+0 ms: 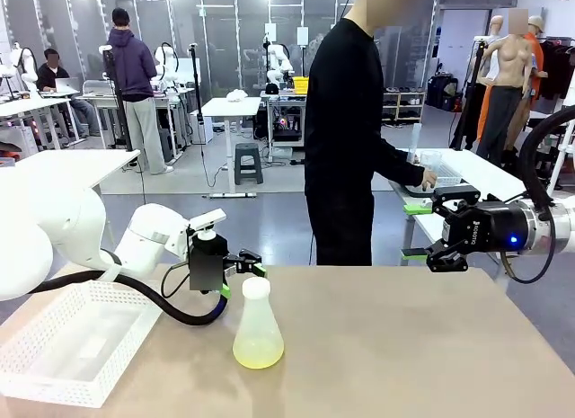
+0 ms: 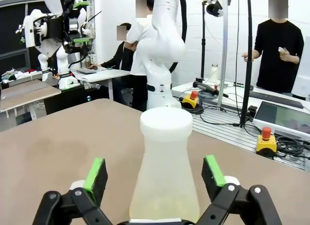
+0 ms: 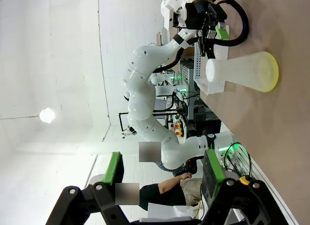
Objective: Prepare the solutions needed for the experiment.
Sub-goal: When the human places the Big flask in the center of the table, pick up the Big flask and place it in the left Organizing basket.
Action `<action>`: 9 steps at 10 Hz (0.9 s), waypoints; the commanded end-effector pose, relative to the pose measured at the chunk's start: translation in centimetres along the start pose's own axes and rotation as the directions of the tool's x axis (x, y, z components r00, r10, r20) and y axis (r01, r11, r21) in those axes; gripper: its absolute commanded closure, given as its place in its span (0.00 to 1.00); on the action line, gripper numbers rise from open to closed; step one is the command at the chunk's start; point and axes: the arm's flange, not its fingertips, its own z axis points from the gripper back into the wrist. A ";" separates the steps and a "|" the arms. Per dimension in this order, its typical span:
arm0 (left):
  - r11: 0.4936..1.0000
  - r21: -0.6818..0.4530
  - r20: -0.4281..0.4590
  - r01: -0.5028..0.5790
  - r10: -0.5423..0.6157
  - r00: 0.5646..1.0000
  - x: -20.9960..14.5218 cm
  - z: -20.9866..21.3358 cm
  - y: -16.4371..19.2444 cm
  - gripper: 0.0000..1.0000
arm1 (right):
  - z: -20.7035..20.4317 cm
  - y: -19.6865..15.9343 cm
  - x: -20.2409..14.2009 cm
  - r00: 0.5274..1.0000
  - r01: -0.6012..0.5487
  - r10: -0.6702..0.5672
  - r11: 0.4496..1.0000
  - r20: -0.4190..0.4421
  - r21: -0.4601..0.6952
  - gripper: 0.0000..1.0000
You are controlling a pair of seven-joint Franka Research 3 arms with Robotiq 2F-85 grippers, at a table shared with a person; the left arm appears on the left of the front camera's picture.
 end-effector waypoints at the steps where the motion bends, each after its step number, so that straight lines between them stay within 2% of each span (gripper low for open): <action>1: 0.998 -0.050 0.033 0.047 -0.045 0.998 -0.9 -0.3 0.1 0.00 | 0.0 0.0 -0.1 1.000 -0.002 0.002 1.000 -0.003 0.000 0.17; 6: 0.997 -0.076 0.055 0.019 -0.015 0.998 -1.7 -3.2 1.0 0.00 | 0.0 0.0 -0.1 1.000 -0.002 0.002 1.000 -0.003 0.000 0.17; 9: 0.992 -0.129 0.055 -0.010 0.017 0.998 -2.5 -4.6 1.1 0.00 | 0.0 0.0 -0.1 1.000 -0.002 0.002 1.000 -0.003 0.000 0.17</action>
